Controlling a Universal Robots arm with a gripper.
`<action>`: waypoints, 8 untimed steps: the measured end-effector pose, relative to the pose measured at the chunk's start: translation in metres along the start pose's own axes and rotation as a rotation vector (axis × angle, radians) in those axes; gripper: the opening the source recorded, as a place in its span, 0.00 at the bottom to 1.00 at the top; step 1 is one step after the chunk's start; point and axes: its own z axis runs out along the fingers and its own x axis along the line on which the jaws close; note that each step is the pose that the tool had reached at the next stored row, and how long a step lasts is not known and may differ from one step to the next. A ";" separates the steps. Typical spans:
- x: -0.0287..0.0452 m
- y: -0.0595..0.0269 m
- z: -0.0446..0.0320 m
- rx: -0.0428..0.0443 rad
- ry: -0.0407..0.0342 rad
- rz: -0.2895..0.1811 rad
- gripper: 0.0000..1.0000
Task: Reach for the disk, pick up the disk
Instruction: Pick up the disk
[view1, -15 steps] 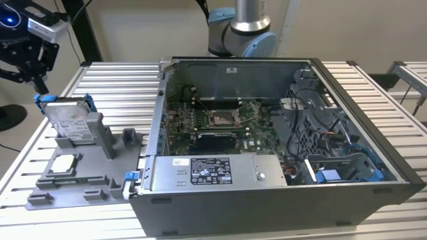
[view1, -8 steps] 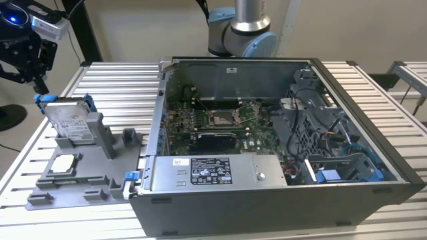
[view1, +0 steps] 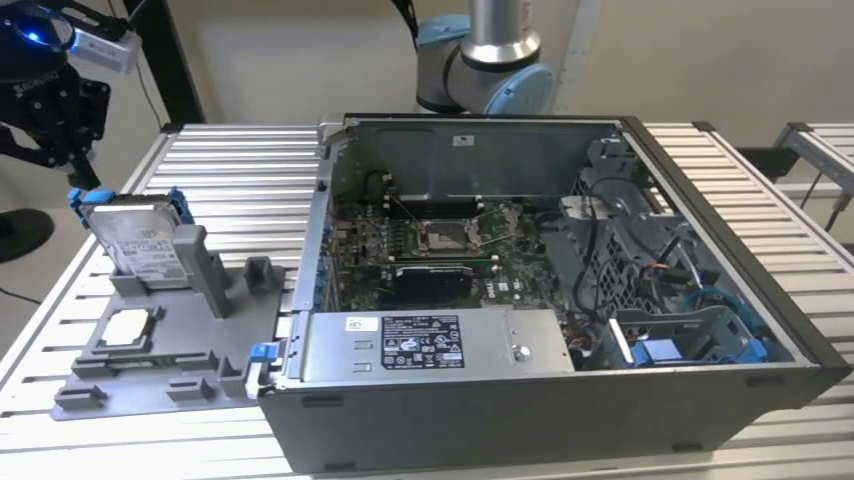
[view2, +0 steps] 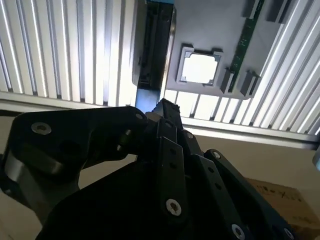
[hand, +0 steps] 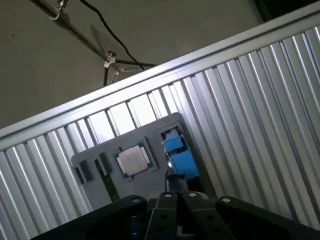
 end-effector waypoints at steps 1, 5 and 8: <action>0.0000 0.0000 0.0000 0.0007 0.0003 -0.019 0.00; 0.0000 0.0001 0.0005 0.0030 0.0014 -0.091 0.00; -0.0005 0.0003 0.0011 0.0037 0.0023 -0.141 0.00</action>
